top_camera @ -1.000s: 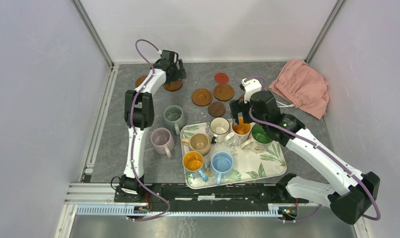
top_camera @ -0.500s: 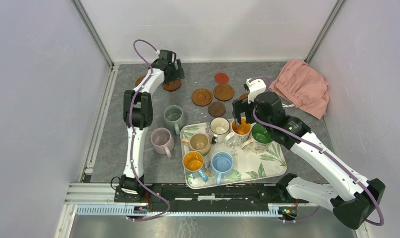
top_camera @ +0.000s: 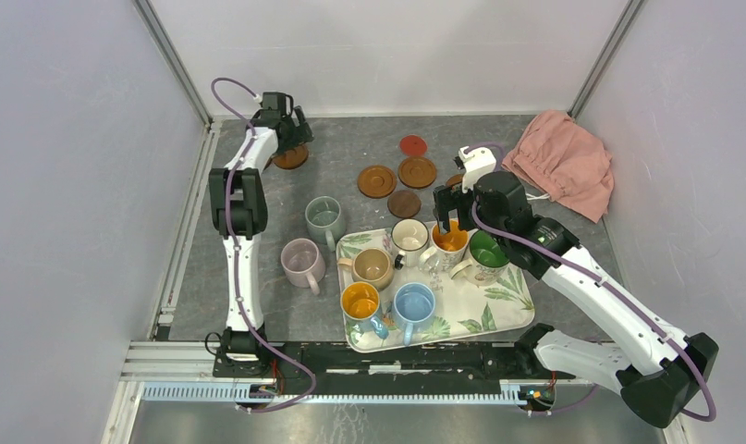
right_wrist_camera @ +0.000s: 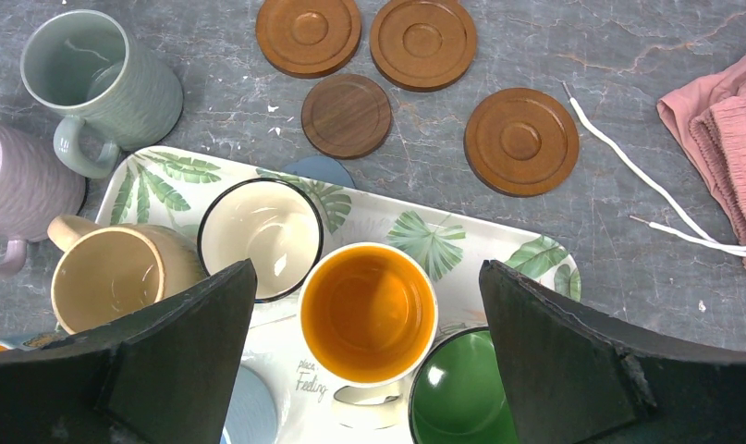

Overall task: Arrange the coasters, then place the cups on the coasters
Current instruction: Move the coaster to the center of the board.

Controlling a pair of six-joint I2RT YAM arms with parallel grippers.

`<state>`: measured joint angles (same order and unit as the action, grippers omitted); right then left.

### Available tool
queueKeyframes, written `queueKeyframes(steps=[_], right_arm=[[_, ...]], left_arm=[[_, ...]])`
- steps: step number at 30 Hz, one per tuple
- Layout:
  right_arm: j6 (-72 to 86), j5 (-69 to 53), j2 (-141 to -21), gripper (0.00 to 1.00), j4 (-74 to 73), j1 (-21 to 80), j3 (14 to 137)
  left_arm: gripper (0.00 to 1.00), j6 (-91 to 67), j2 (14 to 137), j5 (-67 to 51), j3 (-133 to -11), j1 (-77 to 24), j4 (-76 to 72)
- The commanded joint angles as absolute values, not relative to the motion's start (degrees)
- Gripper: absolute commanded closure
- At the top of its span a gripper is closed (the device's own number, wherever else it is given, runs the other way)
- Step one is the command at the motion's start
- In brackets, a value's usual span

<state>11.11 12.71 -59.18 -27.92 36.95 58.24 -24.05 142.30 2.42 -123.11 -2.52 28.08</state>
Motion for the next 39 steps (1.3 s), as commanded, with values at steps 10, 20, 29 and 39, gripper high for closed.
queueKeyframes(steps=[10,20,29,39], right_arm=[[10.33,13.32,-58.59,0.02,-25.36,36.7,57.12],[10.35,12.93,-58.27,0.02,-24.7,36.7,56.54],[10.61,12.71,-57.16,0.02,-24.32,36.67,55.46],[10.38,13.54,-55.83,0.02,-25.29,36.73,55.27]], left_arm=[[0.0,-21.03,139.97,1.34,-120.35,-3.04,28.99],[0.0,-22.63,135.83,5.28,-114.2,-6.72,28.93],[0.0,-22.45,133.87,4.94,-112.36,-8.28,28.44],[0.0,-19.62,136.2,5.67,-120.63,-8.01,29.71]])
